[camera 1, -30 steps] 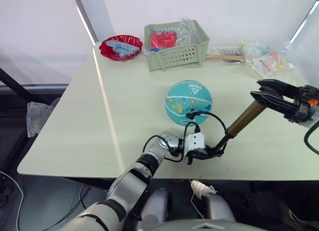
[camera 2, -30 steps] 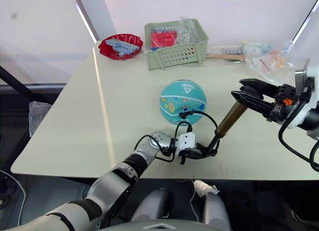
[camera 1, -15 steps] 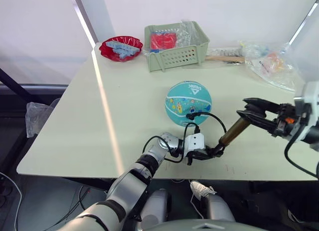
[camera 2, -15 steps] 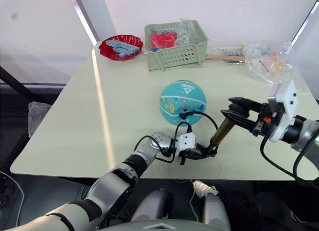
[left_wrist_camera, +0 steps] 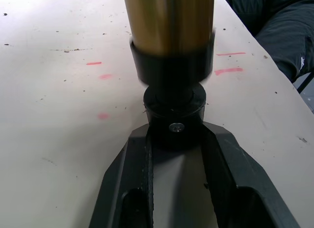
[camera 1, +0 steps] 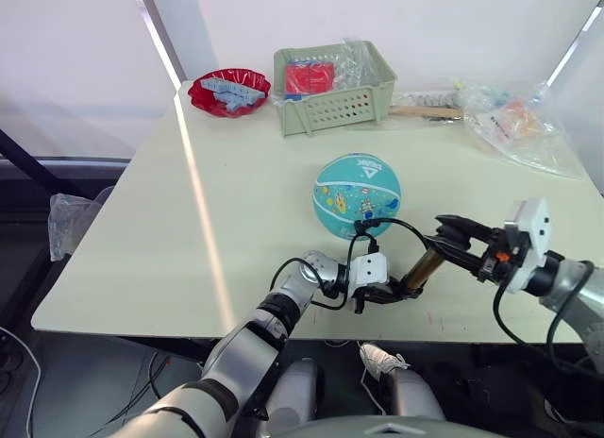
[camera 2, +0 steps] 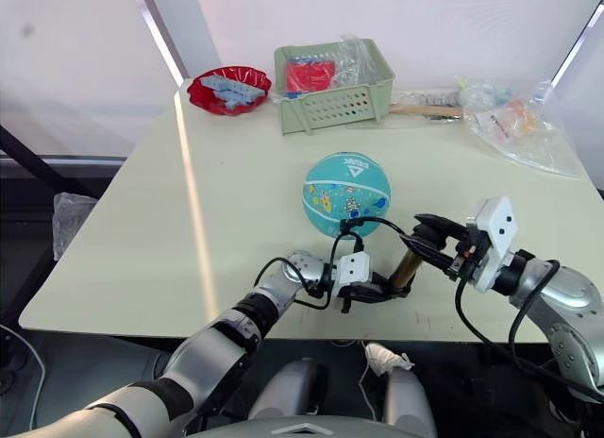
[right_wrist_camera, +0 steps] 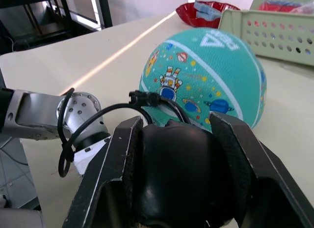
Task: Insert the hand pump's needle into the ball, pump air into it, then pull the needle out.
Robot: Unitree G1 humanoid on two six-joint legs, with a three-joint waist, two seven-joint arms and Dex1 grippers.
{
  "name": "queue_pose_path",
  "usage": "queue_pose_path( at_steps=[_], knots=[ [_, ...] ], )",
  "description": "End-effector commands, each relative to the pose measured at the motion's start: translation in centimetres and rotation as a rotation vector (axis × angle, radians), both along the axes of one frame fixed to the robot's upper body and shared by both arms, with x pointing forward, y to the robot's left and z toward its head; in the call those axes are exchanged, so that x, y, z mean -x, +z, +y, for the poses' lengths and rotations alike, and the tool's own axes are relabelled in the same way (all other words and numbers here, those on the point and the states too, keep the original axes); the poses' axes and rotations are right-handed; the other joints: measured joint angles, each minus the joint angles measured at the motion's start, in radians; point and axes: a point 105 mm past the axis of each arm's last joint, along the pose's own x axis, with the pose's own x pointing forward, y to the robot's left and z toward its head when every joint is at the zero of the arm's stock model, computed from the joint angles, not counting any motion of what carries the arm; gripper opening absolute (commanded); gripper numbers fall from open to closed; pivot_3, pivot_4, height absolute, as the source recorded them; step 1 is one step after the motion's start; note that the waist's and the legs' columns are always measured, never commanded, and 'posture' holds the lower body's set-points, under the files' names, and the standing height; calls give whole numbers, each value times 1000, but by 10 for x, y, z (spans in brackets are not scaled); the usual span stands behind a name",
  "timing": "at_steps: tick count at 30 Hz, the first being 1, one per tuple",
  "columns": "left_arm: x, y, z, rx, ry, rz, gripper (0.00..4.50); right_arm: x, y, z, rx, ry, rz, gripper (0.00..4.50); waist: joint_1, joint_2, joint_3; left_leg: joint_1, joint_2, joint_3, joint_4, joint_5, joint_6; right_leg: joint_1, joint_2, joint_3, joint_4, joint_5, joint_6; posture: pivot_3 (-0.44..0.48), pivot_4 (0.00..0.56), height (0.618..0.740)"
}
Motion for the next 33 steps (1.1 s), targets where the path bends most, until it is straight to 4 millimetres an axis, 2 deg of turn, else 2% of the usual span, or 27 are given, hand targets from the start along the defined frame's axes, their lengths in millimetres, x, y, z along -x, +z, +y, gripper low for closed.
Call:
queue_pose_path(
  at_steps=[1,6,14,19,24,29,33],
  knots=[
    [18,-39,19,-143,18,112,1013,9,-17,15,-16,72,80,1636,0,0,0,0,0,0,0,0,0,0,0,0,0,0,0,0,150,737],
    [17,-39,21,-145,21,110,1013,7,-1,11,-39,61,32,1636,0,0,0,0,0,0,0,0,0,0,1,0,0,0,0,0,150,737],
    [18,-40,22,-148,15,118,1013,7,54,-6,-69,62,-64,1636,3,3,3,-1,-1,0,0,0,0,0,0,-1,-1,0,0,0,150,737],
    [19,-40,21,-148,11,118,1013,8,78,-12,-79,65,-94,1636,3,4,6,-3,-2,0,0,0,0,-1,-1,-1,-1,1,-2,0,150,737],
    [18,-40,21,-150,7,116,1013,11,115,-24,-123,61,-161,1636,3,6,10,-4,-2,0,0,0,0,-1,-4,-2,-1,1,-1,0,150,737],
    [18,-40,21,-151,6,115,1013,15,135,-28,-141,68,-188,1636,4,7,10,-13,-3,-1,1,0,1,-9,-1,-3,0,2,0,0,150,737],
    [19,-40,22,-152,6,116,1013,17,147,-29,-156,70,-208,1636,3,6,10,-14,-4,-1,2,0,1,-10,-1,-3,0,2,-1,0,150,737]
  ],
)
